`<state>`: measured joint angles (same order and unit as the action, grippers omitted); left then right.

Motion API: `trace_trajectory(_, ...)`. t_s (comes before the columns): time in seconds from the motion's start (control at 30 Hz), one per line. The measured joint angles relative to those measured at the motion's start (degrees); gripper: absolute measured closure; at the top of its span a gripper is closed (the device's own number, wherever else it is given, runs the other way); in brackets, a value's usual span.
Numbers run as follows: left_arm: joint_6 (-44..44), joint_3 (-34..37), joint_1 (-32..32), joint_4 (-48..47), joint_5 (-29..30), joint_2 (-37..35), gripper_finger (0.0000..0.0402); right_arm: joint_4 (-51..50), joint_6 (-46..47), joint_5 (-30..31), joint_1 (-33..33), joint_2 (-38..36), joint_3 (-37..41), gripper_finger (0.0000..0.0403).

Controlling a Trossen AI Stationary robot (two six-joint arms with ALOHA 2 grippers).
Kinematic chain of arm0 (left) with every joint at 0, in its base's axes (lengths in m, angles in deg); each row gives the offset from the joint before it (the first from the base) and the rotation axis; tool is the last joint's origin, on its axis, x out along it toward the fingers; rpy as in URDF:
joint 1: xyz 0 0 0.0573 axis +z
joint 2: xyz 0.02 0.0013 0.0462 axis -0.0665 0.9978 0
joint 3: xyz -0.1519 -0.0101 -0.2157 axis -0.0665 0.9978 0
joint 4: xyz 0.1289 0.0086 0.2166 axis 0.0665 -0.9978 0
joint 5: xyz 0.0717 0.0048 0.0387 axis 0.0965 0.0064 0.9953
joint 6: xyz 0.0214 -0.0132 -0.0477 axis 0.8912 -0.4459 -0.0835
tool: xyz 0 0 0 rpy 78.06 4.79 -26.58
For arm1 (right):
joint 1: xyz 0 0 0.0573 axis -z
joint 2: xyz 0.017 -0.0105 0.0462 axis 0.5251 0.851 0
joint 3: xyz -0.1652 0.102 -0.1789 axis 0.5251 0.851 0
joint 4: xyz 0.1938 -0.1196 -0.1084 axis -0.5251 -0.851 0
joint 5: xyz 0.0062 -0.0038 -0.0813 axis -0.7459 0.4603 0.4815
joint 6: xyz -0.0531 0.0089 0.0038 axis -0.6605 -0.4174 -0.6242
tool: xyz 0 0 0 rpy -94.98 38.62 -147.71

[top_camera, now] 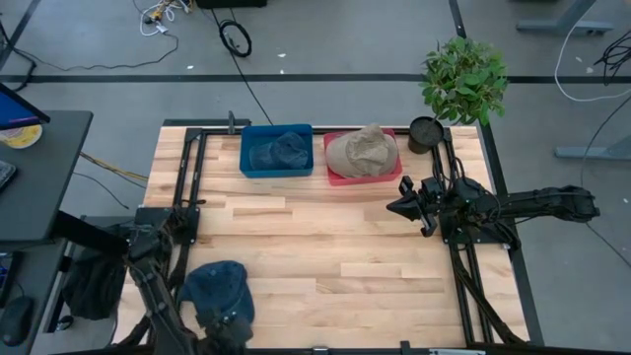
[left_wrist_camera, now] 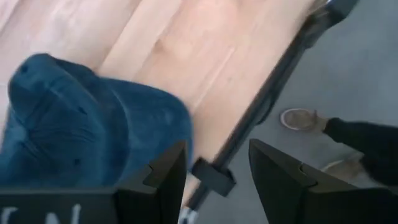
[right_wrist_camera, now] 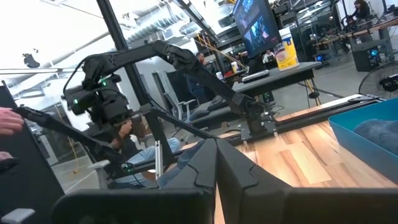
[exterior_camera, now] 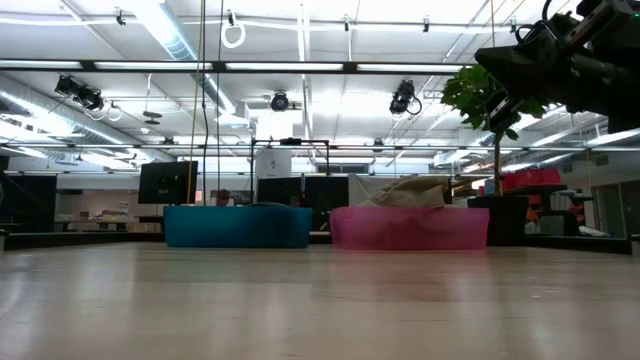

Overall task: Pick & Place hat
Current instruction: Put the blue cap into the blue bin

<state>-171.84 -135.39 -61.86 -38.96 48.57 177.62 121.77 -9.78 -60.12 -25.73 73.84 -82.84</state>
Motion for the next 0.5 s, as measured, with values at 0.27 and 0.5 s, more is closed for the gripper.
trace_trajectory(0.27, 1.8, 12.9, 0.5, 0.0, -8.8, -3.2, 0.0221, -0.4, 0.0, 0.0, 0.0, 0.0, 0.0, 0.0392)
trace_trajectory(0.5, 2.4, 22.4, 0.3, 0.0, -10.7, -9.7, 0.0156, -0.4, 0.0, 0.0, 0.0, 0.0, 0.0, 0.0392)
